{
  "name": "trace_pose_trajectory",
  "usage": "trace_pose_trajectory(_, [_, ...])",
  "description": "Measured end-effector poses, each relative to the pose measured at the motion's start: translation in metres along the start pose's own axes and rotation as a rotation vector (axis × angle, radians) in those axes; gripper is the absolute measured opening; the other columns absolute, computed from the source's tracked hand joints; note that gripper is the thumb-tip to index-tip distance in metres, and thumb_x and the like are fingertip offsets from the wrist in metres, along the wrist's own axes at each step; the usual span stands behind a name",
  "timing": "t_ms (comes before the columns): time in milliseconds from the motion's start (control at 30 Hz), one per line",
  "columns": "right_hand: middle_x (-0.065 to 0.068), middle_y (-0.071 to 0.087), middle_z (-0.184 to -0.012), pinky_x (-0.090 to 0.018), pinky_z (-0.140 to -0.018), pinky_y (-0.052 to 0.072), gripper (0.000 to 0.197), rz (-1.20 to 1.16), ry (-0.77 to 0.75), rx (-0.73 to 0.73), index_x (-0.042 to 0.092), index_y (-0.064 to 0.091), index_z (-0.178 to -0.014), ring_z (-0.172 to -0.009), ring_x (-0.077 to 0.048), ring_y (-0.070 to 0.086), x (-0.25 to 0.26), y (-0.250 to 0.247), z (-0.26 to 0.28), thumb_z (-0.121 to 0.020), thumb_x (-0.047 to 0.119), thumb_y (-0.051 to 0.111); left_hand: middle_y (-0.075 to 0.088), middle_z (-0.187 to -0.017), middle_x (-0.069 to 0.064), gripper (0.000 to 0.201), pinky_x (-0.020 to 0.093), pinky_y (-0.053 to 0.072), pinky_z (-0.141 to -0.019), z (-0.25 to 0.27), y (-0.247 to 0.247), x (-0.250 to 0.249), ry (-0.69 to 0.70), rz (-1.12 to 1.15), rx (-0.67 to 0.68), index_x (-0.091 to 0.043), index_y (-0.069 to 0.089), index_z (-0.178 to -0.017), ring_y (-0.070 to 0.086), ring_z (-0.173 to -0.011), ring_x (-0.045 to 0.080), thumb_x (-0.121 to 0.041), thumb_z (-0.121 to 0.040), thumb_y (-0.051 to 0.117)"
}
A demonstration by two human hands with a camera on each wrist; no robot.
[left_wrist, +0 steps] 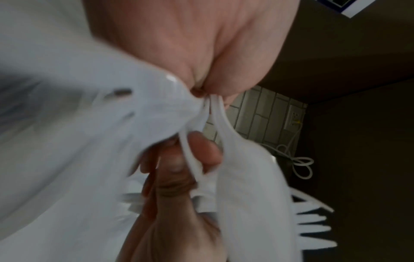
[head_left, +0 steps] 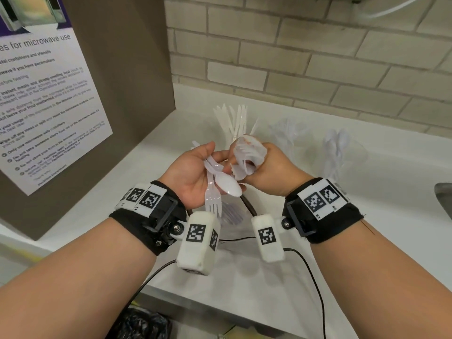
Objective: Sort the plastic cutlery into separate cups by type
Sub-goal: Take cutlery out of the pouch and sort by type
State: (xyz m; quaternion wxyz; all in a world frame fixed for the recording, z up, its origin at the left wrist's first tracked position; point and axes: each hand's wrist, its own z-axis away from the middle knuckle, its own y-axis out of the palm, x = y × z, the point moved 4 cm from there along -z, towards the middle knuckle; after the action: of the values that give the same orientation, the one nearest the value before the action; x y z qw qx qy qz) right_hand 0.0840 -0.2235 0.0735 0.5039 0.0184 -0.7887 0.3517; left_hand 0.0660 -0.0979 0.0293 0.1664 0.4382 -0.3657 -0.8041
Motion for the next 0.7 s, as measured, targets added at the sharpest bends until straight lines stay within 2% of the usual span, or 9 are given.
trace_pose_trajectory(67, [0.005, 0.064, -0.095, -0.017, -0.087, 0.048, 0.034, -0.081, -0.014, -0.063, 0.029, 0.063, -0.088, -0.092, 0.002, 0.063, -0.004, -0.003, 0.001, -0.078, -0.002, 0.073, 0.044, -0.148, 0.007, 0.059, 0.055, 0.041, -0.097, 0.000, 0.001, 0.000, 0.018, 0.025, 0.036, -0.002, 0.056, -0.127, 0.045, -0.133, 0.027, -0.046, -0.100, 0.027])
trace_pose_trajectory(100, [0.001, 0.067, -0.094, -0.023, -0.087, 0.051, 0.031, -0.140, -0.003, -0.087, 0.022, 0.065, -0.091, -0.094, -0.007, 0.066, -0.005, -0.004, 0.001, -0.076, -0.004, 0.073, 0.040, -0.151, 0.005, 0.061, 0.056, 0.042, -0.095, 0.001, 0.003, 0.000, 0.037, 0.026, 0.048, -0.002, 0.054, -0.129, 0.055, -0.123, 0.031, -0.047, -0.100, 0.026])
trace_pose_trajectory(167, [-0.002, 0.069, -0.098, -0.025, -0.085, 0.054, 0.035, -0.197, -0.006, -0.125, 0.015, 0.065, -0.096, -0.097, -0.015, 0.069, -0.007, -0.005, 0.001, -0.075, -0.013, 0.071, 0.048, -0.143, 0.007, 0.062, 0.059, 0.047, -0.088, 0.002, 0.005, 0.000, 0.062, 0.037, 0.049, 0.001, 0.064, -0.114, 0.068, -0.097, 0.037, -0.048, -0.100, 0.027])
trace_pose_trajectory(200, [-0.003, 0.070, -0.102, -0.024, -0.086, 0.054, 0.036, -0.189, -0.012, -0.134, 0.015, 0.066, -0.094, -0.099, -0.014, 0.068, -0.008, -0.005, 0.001, -0.075, -0.015, 0.069, 0.056, -0.133, 0.009, 0.063, 0.059, 0.049, -0.085, 0.004, 0.008, 0.001, 0.066, 0.059, 0.057, 0.002, 0.069, -0.105, 0.069, -0.095, 0.037, -0.047, -0.100, 0.029])
trace_pose_trajectory(300, [-0.008, 0.072, -0.105, -0.034, -0.090, 0.055, 0.029, -0.149, -0.002, -0.123, 0.013, 0.070, -0.093, -0.101, -0.019, 0.068, -0.012, -0.007, 0.001, -0.078, -0.011, 0.067, 0.070, -0.105, 0.013, 0.060, 0.055, 0.057, -0.075, 0.009, 0.014, 0.003, 0.042, 0.168, 0.086, 0.003, 0.074, -0.093, 0.057, -0.119, 0.026, -0.039, -0.101, 0.032])
trace_pose_trajectory(400, [-0.012, 0.073, -0.102, -0.043, -0.092, 0.054, 0.019, -0.055, 0.039, -0.123, 0.005, 0.071, -0.097, -0.099, -0.022, 0.068, -0.019, -0.011, 0.001, -0.081, -0.003, 0.067, 0.071, -0.104, 0.021, 0.051, 0.051, 0.059, -0.063, 0.010, 0.013, 0.003, 0.025, 0.248, 0.021, 0.009, 0.071, -0.095, 0.055, -0.122, 0.026, -0.029, -0.102, 0.037])
trace_pose_trajectory(533, [-0.008, 0.073, -0.097, -0.034, -0.085, 0.055, 0.017, 0.022, 0.024, -0.125, 0.002, 0.071, -0.097, -0.094, -0.014, 0.068, -0.017, -0.014, 0.005, -0.082, 0.008, 0.066, 0.072, -0.097, 0.024, 0.022, 0.058, 0.056, -0.071, 0.012, 0.016, 0.003, 0.079, 0.295, -0.042, -0.004, 0.049, -0.103, 0.073, -0.086, 0.035, -0.025, -0.101, 0.043])
trace_pose_trajectory(600, [0.009, 0.073, -0.088, -0.016, -0.068, 0.053, 0.014, -0.046, 0.030, -0.128, 0.005, 0.070, -0.091, -0.085, 0.001, 0.067, -0.015, -0.019, 0.009, -0.078, 0.003, 0.066, 0.070, -0.096, 0.029, 0.029, 0.058, 0.054, -0.075, 0.014, 0.016, 0.002, 0.104, 0.389, -0.046, 0.001, 0.045, -0.107, 0.072, -0.080, 0.039, -0.028, -0.102, 0.042])
trace_pose_trajectory(700, [0.006, 0.071, -0.092, -0.007, -0.060, 0.044, 0.015, -0.213, -0.020, -0.223, 0.011, 0.064, -0.078, -0.078, 0.006, 0.063, -0.012, -0.030, 0.015, -0.080, -0.003, 0.060, 0.070, -0.076, 0.028, 0.027, 0.047, 0.060, -0.058, 0.013, -0.001, -0.006, 0.245, 0.371, -0.257, -0.004, 0.044, -0.090, 0.072, -0.063, 0.036, -0.026, -0.104, 0.038])
